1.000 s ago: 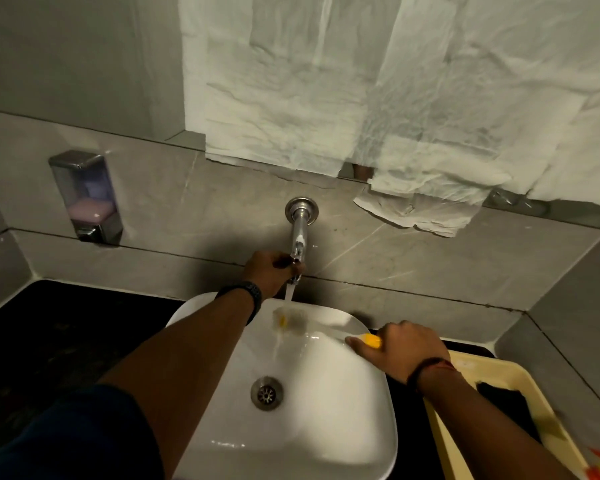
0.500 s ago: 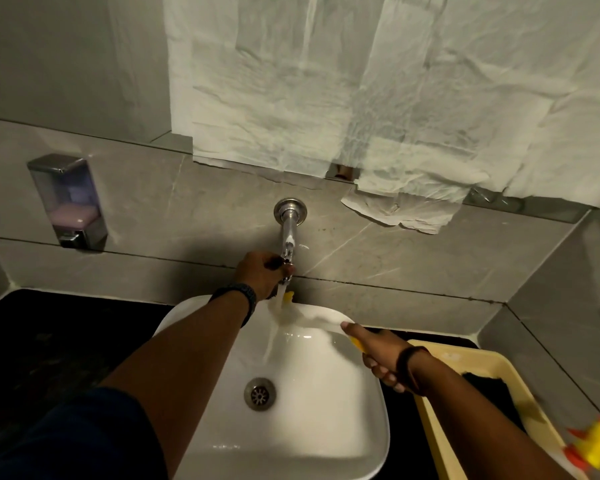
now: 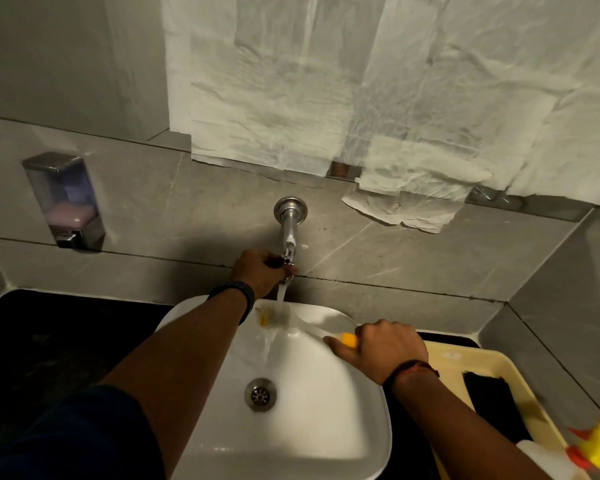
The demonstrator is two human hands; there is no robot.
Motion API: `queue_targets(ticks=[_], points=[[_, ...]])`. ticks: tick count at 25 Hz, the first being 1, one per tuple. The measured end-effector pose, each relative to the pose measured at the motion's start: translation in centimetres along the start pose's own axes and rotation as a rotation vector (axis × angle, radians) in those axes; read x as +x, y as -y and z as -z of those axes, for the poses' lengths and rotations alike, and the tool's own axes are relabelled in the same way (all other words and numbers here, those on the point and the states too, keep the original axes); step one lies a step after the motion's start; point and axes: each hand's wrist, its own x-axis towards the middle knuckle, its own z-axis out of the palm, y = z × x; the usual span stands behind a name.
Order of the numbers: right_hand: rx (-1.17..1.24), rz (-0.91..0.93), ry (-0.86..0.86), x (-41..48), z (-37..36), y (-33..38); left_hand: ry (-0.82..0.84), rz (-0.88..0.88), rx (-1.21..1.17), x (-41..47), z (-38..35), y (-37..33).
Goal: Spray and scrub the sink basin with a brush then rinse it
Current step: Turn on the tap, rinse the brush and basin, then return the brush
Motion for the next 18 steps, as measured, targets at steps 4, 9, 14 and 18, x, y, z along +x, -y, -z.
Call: queue_targets(ticks=[4,9,14,18], points=[[0.067,-0.091,0.017,-0.6,-0.8,-0.8,-0.123,0.021,0.224,-0.5,-0.9,-0.9],[0.053,-0.19,-0.016,-1.2,-0.3,-3.5,-0.172,-0.554,0.763,-0.3,-1.2,-0.4],[-0.049,-0.227,-0.027,-1.2,0.0,-5.5,-0.086,-0.645,0.868,0.3,-1.3,0.7],[-0.065,-0.205,-0.017,-1.0,-0.8,-5.7,-0.062,-0.66,0.817,0.5,-1.3,0.9]])
